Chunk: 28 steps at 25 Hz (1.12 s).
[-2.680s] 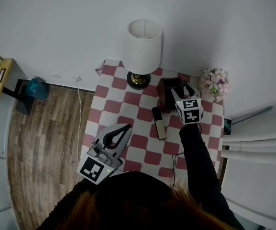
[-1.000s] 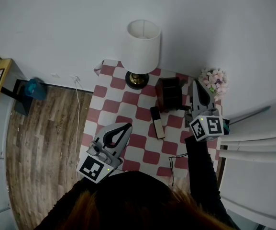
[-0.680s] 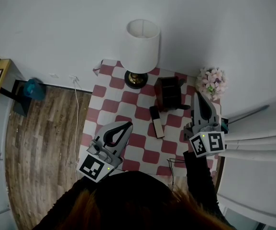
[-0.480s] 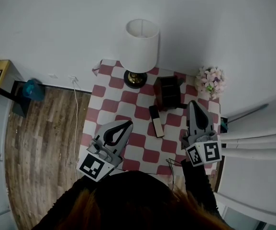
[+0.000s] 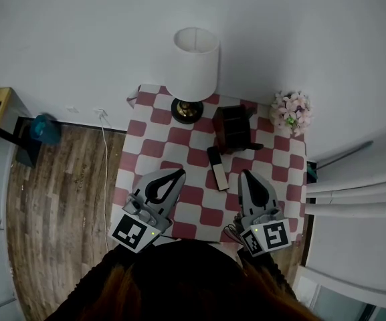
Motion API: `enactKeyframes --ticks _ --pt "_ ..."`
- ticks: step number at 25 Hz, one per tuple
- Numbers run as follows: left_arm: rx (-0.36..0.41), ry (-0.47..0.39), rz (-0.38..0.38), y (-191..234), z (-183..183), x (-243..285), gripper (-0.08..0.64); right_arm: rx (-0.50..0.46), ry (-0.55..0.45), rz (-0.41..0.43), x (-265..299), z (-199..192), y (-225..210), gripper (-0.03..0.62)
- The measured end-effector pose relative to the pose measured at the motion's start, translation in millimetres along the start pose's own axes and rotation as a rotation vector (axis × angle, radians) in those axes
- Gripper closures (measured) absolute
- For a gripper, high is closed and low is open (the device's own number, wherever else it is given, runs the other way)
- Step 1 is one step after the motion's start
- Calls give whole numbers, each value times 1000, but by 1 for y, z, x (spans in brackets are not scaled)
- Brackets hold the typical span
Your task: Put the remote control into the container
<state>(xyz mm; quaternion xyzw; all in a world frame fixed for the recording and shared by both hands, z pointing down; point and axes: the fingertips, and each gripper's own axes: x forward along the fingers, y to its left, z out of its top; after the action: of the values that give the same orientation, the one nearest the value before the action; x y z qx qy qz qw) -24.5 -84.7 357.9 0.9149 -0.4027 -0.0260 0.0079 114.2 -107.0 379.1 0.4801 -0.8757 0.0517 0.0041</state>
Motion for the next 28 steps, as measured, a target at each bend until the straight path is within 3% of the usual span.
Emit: enactKeyframes --ticks 19,28 --pt "7 -3 2 -1 -2 -4 551 0 -8 27 -9 10 22 577" --pt "17 -3 16 1 0 -7 551 -1 69 24 7 -21 13 577"
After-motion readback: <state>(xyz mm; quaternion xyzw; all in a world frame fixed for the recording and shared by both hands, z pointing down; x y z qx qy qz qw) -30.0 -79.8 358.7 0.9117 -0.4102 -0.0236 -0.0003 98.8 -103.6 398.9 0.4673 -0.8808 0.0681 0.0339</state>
